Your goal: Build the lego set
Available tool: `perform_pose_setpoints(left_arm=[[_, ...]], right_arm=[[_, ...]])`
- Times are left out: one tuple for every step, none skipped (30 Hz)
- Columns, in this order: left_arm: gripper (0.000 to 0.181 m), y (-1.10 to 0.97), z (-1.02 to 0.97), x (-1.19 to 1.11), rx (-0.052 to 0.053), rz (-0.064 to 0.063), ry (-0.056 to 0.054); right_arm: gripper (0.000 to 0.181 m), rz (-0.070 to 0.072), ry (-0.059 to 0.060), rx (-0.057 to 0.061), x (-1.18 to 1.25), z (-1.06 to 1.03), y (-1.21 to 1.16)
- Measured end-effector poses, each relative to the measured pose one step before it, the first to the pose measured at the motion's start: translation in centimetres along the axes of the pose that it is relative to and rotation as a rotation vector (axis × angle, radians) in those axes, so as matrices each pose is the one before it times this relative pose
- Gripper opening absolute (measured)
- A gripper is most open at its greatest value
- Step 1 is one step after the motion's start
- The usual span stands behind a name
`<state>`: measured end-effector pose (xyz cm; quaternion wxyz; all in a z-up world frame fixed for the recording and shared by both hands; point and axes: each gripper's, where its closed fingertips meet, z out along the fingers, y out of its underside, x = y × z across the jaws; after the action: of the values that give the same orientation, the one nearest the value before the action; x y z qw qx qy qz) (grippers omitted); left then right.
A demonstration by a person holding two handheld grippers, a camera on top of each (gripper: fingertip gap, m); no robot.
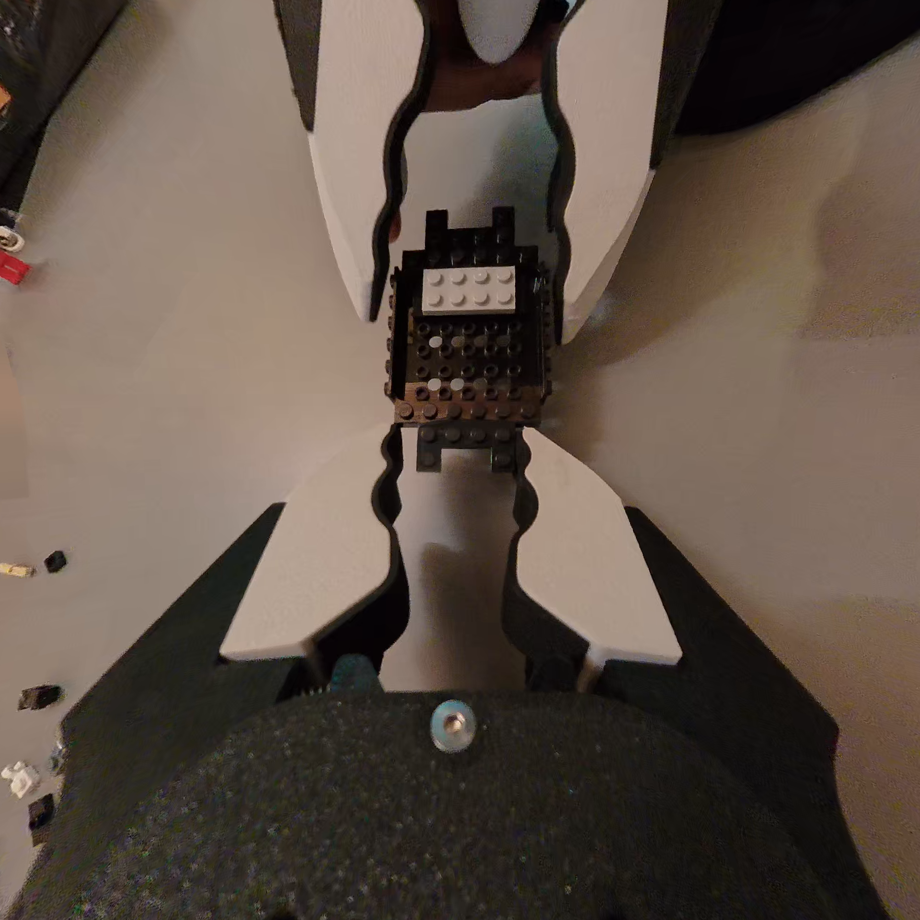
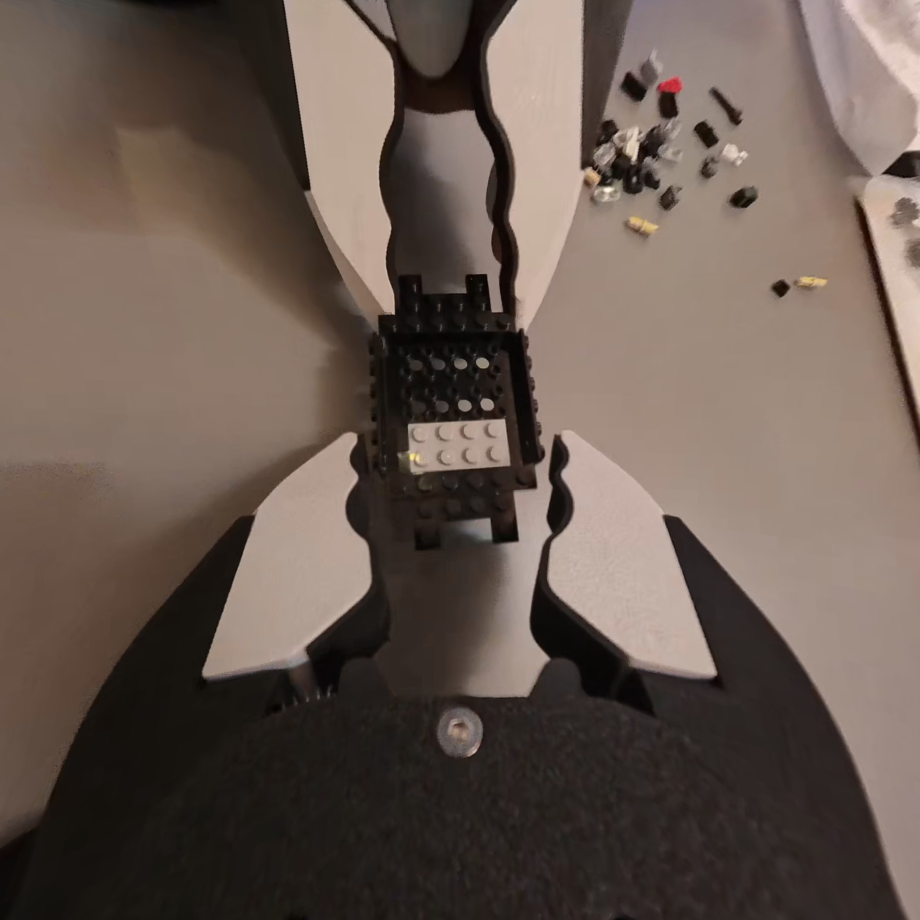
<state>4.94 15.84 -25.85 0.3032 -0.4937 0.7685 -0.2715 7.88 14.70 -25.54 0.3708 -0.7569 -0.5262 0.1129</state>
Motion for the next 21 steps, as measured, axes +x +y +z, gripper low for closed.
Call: perform_pose_setpoints(left_arm=[[0.043, 0.034, 0.102, 0.144, -0.0073, 0.0064, 0.003], [0.043, 0.162, 0.091, 0.063, -0.0133, 0.0096, -0.0019], [0.043, 0.061, 0.058, 0.003, -0.0049, 0.0045, -0.0039], [0.043, 0.034, 0.037, 0.017, -0.0016, -0.0014, 0.0014], [0.043, -0.007, -0.024, 0.03, 0.0023, -0.0031, 0.0037], [0.043, -0.045, -0.059, -0.048, 0.0058, -0.0025, -0.0003], [0.043, -0.066, -0.063, -0.085, 0.0071, -0.0015, -0.0033], [0.043, -0.068, -0.039, -0.084, 0.0075, -0.001, -0.0038], [0.037, -0.056, -0.061, -0.033, 0.008, -0.0044, 0.0008], [0.037, -0.149, -0.06, -0.127, 0.0164, -0.01, -0.0039], [0.037, -0.036, -0.083, -0.129, 0.0082, -0.007, -0.0023], [0.04, 0.129, -0.092, -0.227, -0.0021, -0.0053, -0.0066], [0.046, 0.163, -0.114, -0.423, -0.003, -0.0078, -0.0165], [0.046, 0.144, -0.171, -0.443, 0.0003, -0.0103, -0.014], [0.045, 0.086, -0.23, -0.413, 0.0057, -0.0123, -0.0102], [0.044, -0.009, -0.27, -0.448, 0.0116, -0.0115, -0.0131], [0.042, -0.108, -0.298, -0.475, 0.0183, -0.0117, -0.0151], [0.04, -0.116, -0.284, -0.455, 0.0177, -0.0157, -0.0126], [0.039, -0.072, -0.243, -0.474, 0.0143, -0.0164, -0.0156], [0.038, -0.033, -0.185, -0.465, 0.0108, -0.0127, -0.017], [0.038, 0.022, -0.139, -0.339, 0.0071, -0.0081, -0.0125]], right_arm=[[0.065, -0.0055, -0.0046, -0.0145, -0.205, 0.235, 0.117], [0.065, -0.0074, 0.0004, -0.0167, -0.071, 0.176, 0.186], [0.065, -0.0087, 0.0036, -0.0123, -0.005, 0.099, 0.157], [0.065, -0.0025, -0.0002, -0.0053, -0.017, 0.049, 0.068], [0.065, 0.0017, -0.0021, 0.0007, -0.028, -0.007, -0.038], [0.065, -0.0001, 0.0023, 0.0056, 0.044, -0.043, -0.098], [0.065, -0.0011, 0.0046, 0.0086, 0.099, -0.075, -0.118], [0.064, 0.0026, 0.0031, 0.0071, 0.122, -0.08, -0.079], [0.064, 0.0094, 0.0085, 0.0028, 0.223, -0.053, 0.002], [0.064, 0.005, -0.0042, 0.0049, 0.076, -0.033, 0.024], [0.064, 0.0092, -0.0043, 0.0066, 0.076, -0.038, -0.002], [0.064, 0.0035, 0.0001, 0.0001, 0.16, -0.051, 0.1], [0.065, 0.0046, 0.0131, 0.0019, 0.416, -0.071, 0.066], [0.065, 0.0111, 0.0077, 0.0069, 0.459, -0.116, -0.008], [0.064, 0.0122, 0.0013, 0.0068, 0.475, -0.137, -0.015], [0.065, 0.0024, 0.0068, -0.0032, 0.609, -0.116, 0.086], [0.065, -0.0075, 0.0073, -0.0125, 0.661, -0.048, 0.21], [0.064, -0.0043, -0.0075, -0.015, 0.5, 0.058, 0.259], [0.065, 0.0005, -0.0145, -0.0135, 0.418, 0.12, 0.254], [0.065, -0.0039, -0.0158, -0.0135, 0.388, 0.174, 0.229], [0.064, -0.0033, -0.0209, -0.0164, 0.291, 0.228, 0.221]])
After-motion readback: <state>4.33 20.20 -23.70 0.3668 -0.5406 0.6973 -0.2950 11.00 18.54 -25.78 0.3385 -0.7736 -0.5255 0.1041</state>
